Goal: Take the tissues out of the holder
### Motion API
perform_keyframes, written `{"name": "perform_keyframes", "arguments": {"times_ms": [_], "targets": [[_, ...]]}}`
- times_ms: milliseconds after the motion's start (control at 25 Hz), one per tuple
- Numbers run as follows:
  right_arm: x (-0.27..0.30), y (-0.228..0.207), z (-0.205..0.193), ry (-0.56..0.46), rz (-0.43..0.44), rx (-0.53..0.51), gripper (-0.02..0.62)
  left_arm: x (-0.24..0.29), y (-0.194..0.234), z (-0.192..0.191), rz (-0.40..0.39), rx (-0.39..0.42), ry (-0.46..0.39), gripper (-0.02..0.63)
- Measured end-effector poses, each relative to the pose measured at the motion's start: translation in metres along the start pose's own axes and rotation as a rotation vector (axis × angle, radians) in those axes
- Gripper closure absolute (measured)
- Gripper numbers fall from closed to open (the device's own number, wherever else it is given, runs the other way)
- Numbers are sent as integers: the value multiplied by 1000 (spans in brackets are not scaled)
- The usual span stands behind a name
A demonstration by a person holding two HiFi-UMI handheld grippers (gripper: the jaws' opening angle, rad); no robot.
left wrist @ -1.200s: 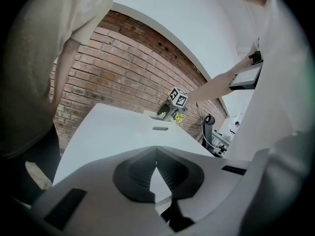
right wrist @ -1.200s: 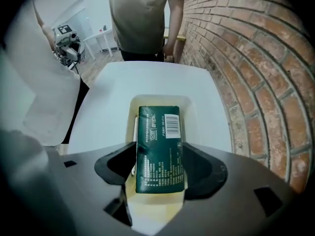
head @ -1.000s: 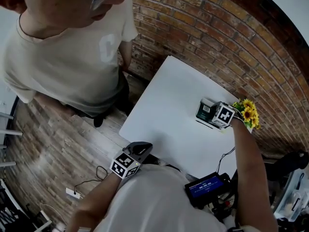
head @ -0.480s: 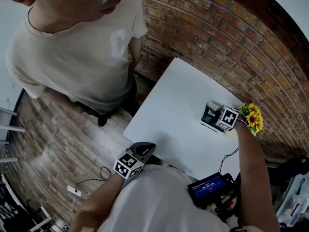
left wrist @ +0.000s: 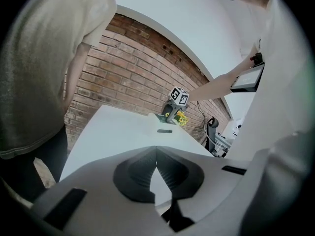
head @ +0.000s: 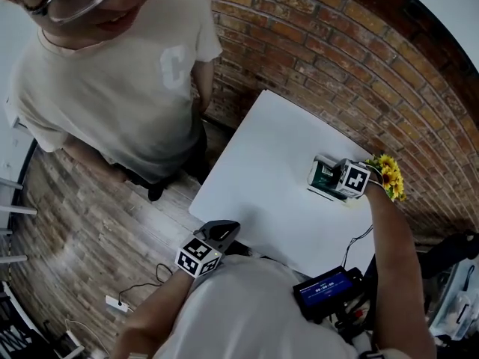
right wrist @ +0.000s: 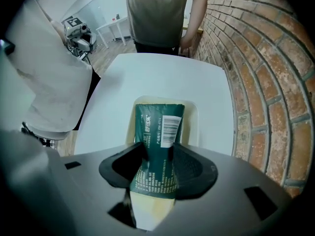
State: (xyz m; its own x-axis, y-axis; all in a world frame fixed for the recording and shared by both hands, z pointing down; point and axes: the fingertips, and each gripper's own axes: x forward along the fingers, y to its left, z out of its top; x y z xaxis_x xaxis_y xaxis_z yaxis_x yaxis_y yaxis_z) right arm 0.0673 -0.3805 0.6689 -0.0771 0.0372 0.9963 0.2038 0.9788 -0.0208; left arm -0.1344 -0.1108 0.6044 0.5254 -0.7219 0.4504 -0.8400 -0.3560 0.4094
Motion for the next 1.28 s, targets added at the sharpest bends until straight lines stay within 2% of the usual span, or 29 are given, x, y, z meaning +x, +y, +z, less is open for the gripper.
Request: {"name": "perform_keyframes", "arguments": {"times_ms": [320, 560, 880, 1080, 1280], "targets": [[-44, 12, 3, -25, -55, 2, 393, 3, -6, 3, -55, 32, -11, 598], [-80, 29, 1, -71, -133, 15, 393, 10, -21, 4, -118, 72, 5, 598], [-125, 71, -19, -100, -228, 140, 396, 26, -41, 8, -231, 146, 30, 598], [-134, 108, -35, -108, -223, 222, 396, 27, -60, 6, -285, 180, 52, 598], [-116, 144, -66, -91, -184, 342, 396, 32, -72, -1, -336, 199, 93, 598]]}}
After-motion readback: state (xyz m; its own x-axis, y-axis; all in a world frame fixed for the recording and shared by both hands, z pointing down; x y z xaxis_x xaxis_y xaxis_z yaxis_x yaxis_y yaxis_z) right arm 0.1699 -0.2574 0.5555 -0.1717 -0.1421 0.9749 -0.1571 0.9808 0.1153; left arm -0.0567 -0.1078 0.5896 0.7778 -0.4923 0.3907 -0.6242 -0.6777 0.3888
